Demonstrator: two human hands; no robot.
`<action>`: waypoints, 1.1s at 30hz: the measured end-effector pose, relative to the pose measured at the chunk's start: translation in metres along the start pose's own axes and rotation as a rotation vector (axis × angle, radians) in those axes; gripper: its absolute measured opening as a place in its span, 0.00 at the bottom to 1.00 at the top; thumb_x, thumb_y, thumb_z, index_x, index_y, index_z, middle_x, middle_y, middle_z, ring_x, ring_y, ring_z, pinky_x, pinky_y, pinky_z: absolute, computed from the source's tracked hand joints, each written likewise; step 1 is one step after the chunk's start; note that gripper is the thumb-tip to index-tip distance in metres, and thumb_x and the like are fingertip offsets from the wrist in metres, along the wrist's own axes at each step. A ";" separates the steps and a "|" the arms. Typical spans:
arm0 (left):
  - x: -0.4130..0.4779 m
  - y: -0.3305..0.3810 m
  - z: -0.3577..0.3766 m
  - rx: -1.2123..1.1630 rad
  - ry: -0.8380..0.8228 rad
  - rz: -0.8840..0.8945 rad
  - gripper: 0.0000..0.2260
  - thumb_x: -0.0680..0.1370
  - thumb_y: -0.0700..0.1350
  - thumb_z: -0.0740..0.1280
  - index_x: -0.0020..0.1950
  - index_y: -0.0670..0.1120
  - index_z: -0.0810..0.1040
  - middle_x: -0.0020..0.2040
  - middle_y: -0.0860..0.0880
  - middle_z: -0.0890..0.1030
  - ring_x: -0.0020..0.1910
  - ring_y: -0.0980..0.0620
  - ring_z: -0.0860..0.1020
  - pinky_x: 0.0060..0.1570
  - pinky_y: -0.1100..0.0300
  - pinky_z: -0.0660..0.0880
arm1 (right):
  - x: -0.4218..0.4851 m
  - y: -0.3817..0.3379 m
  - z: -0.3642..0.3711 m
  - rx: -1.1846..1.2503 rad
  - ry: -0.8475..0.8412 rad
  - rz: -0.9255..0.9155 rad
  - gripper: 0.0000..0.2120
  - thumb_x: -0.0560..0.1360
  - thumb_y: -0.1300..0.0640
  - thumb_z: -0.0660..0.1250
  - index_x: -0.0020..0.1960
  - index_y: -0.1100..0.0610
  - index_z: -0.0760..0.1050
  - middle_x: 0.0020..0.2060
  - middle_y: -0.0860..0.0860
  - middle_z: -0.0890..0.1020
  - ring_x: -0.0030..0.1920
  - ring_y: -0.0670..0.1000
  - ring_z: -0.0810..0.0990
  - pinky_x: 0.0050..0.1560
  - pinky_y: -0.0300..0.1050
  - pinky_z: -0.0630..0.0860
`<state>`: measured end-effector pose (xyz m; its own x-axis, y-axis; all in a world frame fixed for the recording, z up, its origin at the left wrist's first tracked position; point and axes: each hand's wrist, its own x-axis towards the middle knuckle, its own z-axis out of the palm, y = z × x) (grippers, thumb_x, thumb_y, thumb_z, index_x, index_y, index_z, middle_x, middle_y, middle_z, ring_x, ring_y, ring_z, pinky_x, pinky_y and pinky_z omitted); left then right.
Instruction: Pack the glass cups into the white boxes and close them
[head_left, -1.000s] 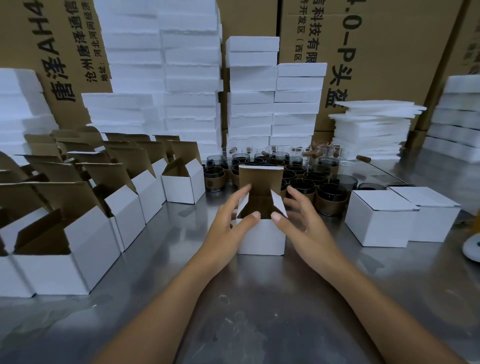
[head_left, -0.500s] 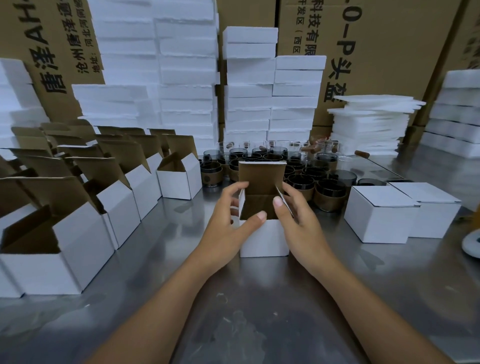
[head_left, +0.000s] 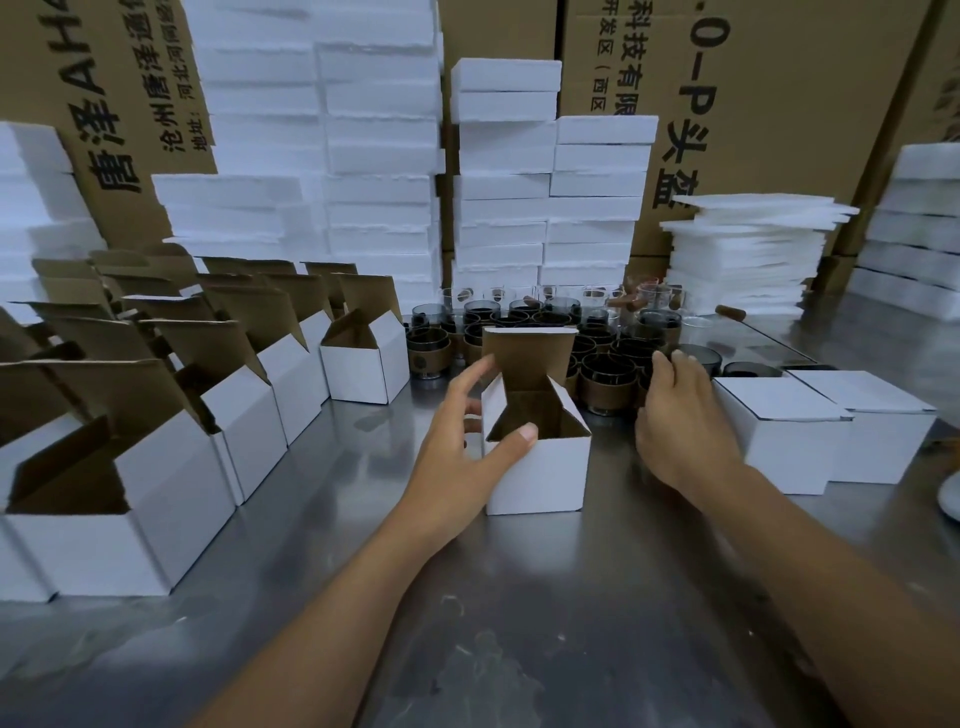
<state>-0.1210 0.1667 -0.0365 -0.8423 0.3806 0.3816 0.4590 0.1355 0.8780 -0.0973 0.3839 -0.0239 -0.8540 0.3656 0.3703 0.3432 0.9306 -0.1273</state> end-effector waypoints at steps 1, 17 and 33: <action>0.000 0.000 0.000 -0.006 0.005 -0.004 0.25 0.71 0.61 0.67 0.58 0.78 0.55 0.57 0.69 0.66 0.56 0.65 0.69 0.45 0.72 0.66 | 0.002 -0.002 -0.001 -0.056 -0.034 0.022 0.33 0.78 0.60 0.62 0.75 0.66 0.48 0.70 0.64 0.62 0.72 0.61 0.59 0.70 0.50 0.60; 0.004 -0.007 -0.001 0.043 0.025 -0.007 0.20 0.72 0.64 0.62 0.60 0.77 0.58 0.57 0.77 0.62 0.56 0.74 0.64 0.47 0.76 0.59 | -0.025 -0.017 0.010 0.442 0.095 0.073 0.09 0.73 0.55 0.71 0.50 0.55 0.75 0.74 0.55 0.59 0.73 0.57 0.58 0.67 0.51 0.65; 0.007 -0.017 0.000 0.210 0.157 -0.027 0.28 0.72 0.52 0.72 0.69 0.53 0.63 0.60 0.56 0.70 0.52 0.60 0.71 0.36 0.81 0.67 | -0.042 -0.030 -0.024 1.556 0.396 0.227 0.31 0.69 0.56 0.75 0.65 0.49 0.63 0.51 0.43 0.79 0.46 0.34 0.80 0.39 0.24 0.72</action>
<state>-0.1346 0.1668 -0.0486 -0.8812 0.2296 0.4133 0.4704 0.3370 0.8156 -0.0621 0.3403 -0.0137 -0.6099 0.6928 0.3848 -0.4760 0.0680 -0.8768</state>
